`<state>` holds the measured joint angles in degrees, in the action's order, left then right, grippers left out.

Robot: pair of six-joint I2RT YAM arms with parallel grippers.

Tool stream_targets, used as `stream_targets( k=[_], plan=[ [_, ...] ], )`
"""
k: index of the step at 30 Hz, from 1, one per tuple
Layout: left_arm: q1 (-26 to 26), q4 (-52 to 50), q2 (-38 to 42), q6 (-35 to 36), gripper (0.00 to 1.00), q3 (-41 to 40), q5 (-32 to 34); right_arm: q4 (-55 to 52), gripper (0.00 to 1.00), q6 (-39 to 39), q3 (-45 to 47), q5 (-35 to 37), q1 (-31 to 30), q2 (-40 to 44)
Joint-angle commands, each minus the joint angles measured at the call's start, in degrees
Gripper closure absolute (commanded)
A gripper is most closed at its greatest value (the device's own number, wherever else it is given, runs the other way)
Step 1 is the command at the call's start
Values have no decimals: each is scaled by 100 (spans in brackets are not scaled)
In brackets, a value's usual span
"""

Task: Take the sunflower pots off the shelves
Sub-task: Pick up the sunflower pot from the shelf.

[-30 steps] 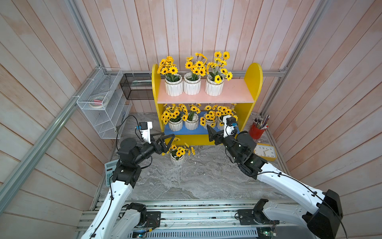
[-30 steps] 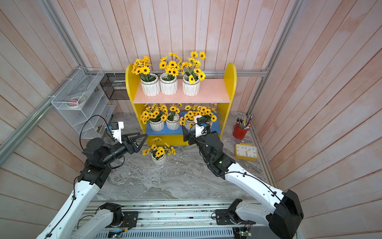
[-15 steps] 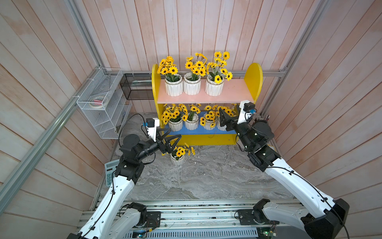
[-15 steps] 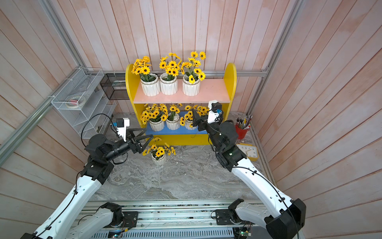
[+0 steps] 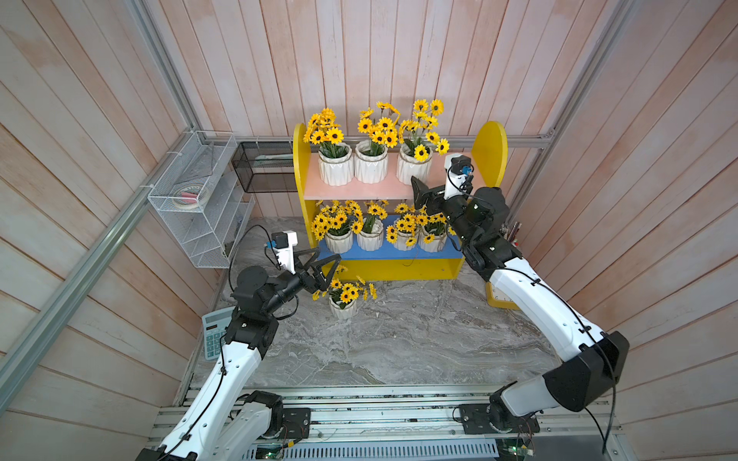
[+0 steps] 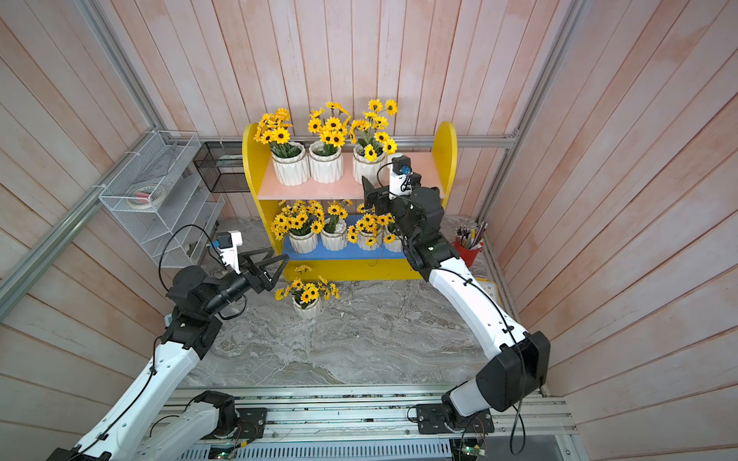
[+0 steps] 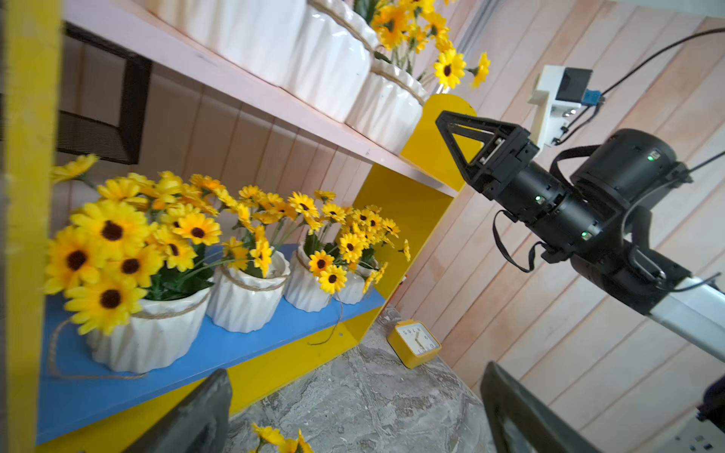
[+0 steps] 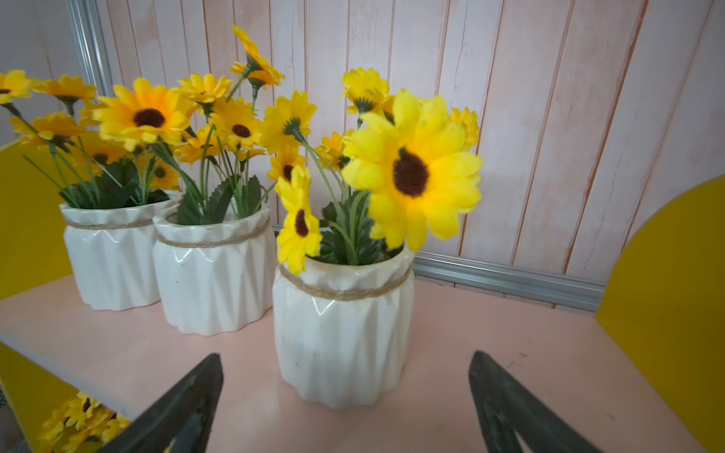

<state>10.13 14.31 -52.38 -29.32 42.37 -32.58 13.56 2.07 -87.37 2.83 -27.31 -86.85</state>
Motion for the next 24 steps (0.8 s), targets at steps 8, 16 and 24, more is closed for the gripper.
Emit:
stream_targets(
  k=[8, 16, 24],
  plan=[
    [-450, 147, -19, -425, 0, -170, 326, -149, 2, 4, -964, -833, 303, -758],
    [-454, 229, -35, -397, 0, -193, 202, -215, 2, -53, -1603, -1134, 382, -1214],
    [-454, 300, -72, -408, 0, -185, 37, -570, 2, -74, -2264, -1382, 471, -1717]
  ],
)
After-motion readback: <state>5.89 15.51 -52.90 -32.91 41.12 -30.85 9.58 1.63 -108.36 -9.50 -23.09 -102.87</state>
